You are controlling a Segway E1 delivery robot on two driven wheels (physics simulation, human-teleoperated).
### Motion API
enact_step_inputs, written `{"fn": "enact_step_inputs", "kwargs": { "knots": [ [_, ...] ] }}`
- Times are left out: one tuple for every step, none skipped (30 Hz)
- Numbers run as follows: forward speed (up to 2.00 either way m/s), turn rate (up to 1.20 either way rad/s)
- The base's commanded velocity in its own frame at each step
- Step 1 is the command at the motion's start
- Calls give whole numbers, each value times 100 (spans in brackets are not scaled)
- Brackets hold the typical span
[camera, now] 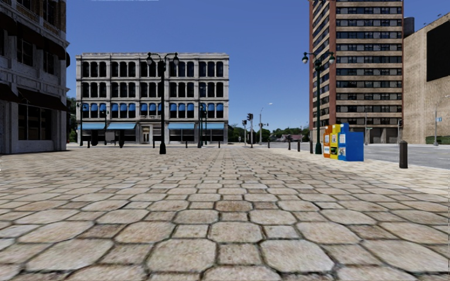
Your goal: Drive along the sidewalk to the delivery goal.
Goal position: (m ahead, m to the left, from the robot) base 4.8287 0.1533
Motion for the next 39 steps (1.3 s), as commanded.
{"fn": "enact_step_inputs", "kwargs": {
  "knots": [
    [200, 0],
    [200, 0],
    [200, 0],
    [200, 0],
    [200, 0],
    [200, 0],
    [200, 0],
    [200, 0],
    [200, 0],
    [200, 0],
    [200, 0],
    [200, 0],
    [200, 0],
    [200, 0],
    [200, 0],
    [200, 0],
    [200, 0],
    [200, 0],
    [200, 0],
    [200, 0],
    [200, 0],
    [200, 4],
    [200, 37],
    [200, 37],
    [200, 59],
    [200, 66],
    [200, 59],
    [200, 0],
    [200, 0],
    [200, 0],
    [200, 0],
    [200, 0],
    [200, 0],
    [200, 0],
    [200, 0],
    [200, 0],
    [200, 0],
    [200, 0],
    [200, 0]
  ]
}}
